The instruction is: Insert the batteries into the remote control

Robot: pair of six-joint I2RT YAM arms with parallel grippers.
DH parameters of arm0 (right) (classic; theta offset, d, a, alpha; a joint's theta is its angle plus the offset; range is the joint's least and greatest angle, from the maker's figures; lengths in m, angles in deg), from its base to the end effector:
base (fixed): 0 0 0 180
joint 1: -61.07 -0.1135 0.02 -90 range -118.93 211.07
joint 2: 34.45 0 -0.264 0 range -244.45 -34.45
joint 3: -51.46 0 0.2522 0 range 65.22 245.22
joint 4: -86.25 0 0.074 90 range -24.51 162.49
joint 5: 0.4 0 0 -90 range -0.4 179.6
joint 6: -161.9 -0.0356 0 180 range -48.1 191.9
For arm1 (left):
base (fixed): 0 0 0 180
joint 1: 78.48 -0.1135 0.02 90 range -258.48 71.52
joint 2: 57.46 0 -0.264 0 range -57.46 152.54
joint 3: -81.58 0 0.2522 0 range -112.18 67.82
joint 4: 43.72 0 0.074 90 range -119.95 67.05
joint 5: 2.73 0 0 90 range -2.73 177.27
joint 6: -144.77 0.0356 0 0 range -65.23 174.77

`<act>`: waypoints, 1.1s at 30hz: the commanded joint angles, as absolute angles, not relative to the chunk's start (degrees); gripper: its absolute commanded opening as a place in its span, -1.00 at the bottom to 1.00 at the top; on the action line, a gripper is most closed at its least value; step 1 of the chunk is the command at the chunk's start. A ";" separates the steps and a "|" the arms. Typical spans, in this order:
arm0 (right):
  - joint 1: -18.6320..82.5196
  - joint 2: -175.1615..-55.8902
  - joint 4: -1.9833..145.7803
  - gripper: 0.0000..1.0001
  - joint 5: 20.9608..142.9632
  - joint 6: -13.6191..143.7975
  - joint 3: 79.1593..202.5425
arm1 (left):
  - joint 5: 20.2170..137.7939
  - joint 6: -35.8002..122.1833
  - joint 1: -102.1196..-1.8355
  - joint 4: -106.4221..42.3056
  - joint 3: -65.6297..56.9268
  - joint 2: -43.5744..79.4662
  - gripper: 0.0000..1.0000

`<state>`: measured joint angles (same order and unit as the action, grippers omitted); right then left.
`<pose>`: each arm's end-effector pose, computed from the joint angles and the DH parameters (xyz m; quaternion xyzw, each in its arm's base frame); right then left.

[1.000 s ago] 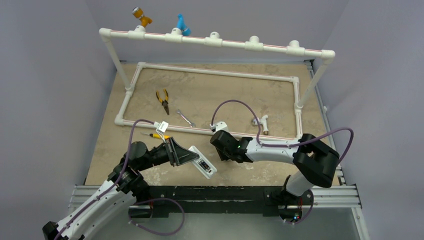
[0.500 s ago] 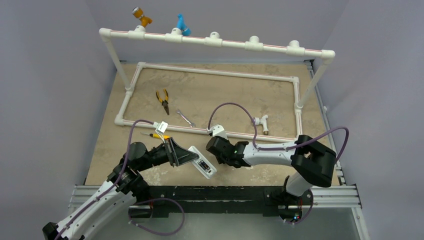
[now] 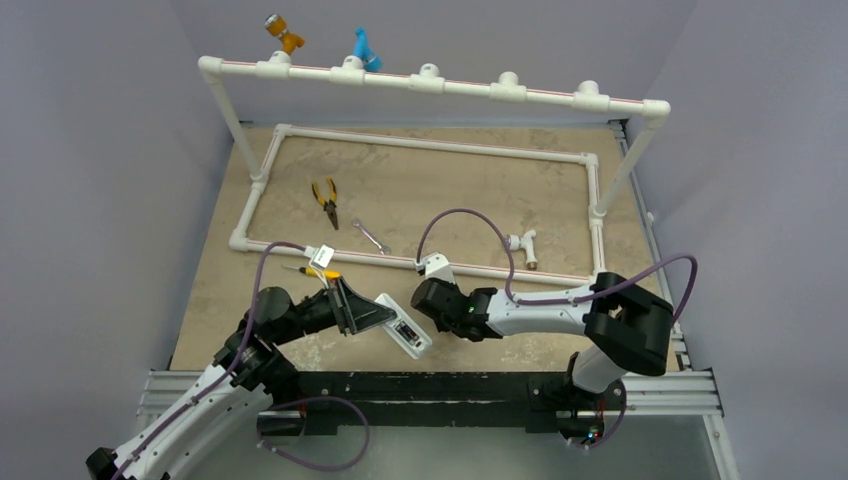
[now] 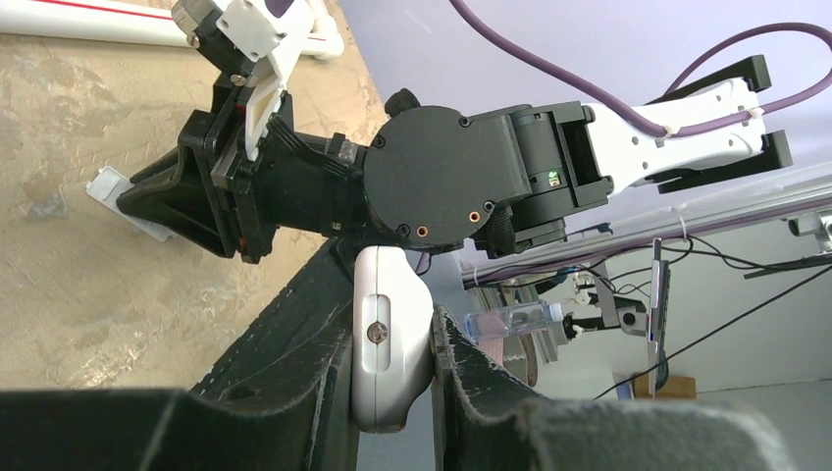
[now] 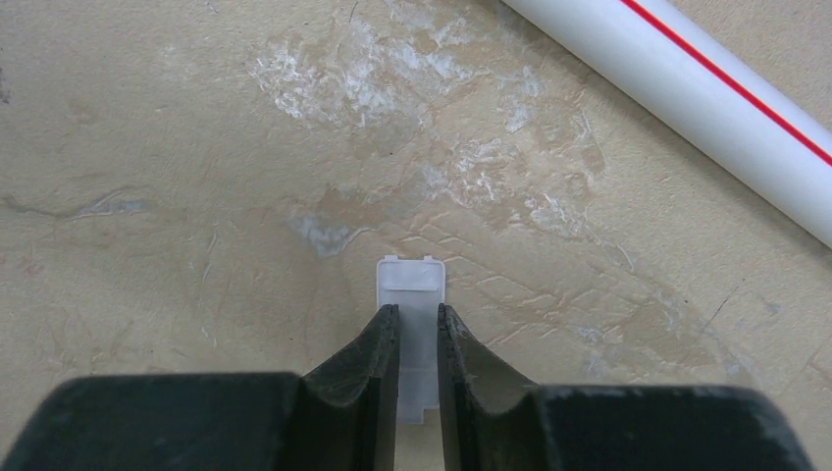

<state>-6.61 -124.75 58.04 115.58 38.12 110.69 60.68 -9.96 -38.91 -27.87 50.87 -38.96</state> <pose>0.1252 0.2638 0.1562 -0.2170 0.9161 0.0626 0.3312 0.0837 -0.0898 0.2439 -0.0010 0.7269 -0.6287 0.2762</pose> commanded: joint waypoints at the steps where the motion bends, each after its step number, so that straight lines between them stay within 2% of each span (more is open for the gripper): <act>1: -8.26 -128.68 50.34 -0.74 106.11 35.64 106.49 | 61.25 -9.65 -38.75 -28.37 50.88 -39.96 -1.00; 9: -8.63 -125.23 49.20 -0.95 108.08 36.03 107.78 | 61.44 -9.65 -38.74 -28.45 50.86 -39.80 -1.00; 17: -8.69 -119.81 47.68 -0.95 109.99 35.72 108.68 | 61.43 -9.70 -38.75 -28.63 50.77 -39.84 -1.00; 20: -8.64 -116.72 47.96 -0.84 110.08 35.23 108.19 | 61.56 -9.65 -38.74 -28.63 50.68 -39.77 -1.00; 26: -8.63 -111.68 50.74 -0.35 109.20 35.17 105.82 | 61.53 -9.74 -38.75 -28.93 50.59 -39.48 -1.00; 33: -8.63 -110.28 52.88 -0.16 108.60 35.78 103.64 | 61.44 -9.65 -38.73 -28.82 50.59 -39.52 -1.00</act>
